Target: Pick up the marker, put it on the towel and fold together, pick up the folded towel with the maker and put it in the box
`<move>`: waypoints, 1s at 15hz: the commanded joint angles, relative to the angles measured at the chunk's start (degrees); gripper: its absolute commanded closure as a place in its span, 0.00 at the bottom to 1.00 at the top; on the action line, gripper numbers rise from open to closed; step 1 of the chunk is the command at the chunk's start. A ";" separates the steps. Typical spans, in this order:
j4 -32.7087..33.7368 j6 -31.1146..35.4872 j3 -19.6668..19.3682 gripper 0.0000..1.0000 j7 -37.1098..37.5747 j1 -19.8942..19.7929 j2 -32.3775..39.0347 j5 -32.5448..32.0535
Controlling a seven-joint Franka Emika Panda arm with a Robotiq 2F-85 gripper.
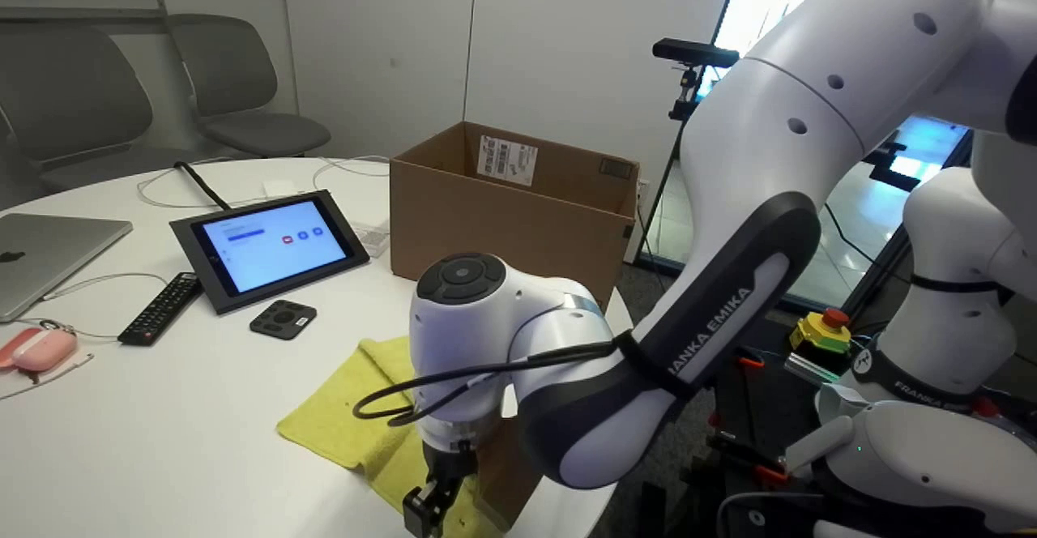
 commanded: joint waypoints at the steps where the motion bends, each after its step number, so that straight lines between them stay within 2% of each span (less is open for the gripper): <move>1: -2.04 -0.72 4.19 0.00 -5.53 -4.63 -5.05 -0.50; 4: -2.26 -1.00 5.37 0.00 -7.98 -7.07 -6.81 -0.59; 8: -2.04 -0.57 4.49 0.00 -9.26 -9.59 -7.35 -1.53; 15: 1.49 3.80 -2.59 0.00 -5.44 -10.95 -2.28 -7.45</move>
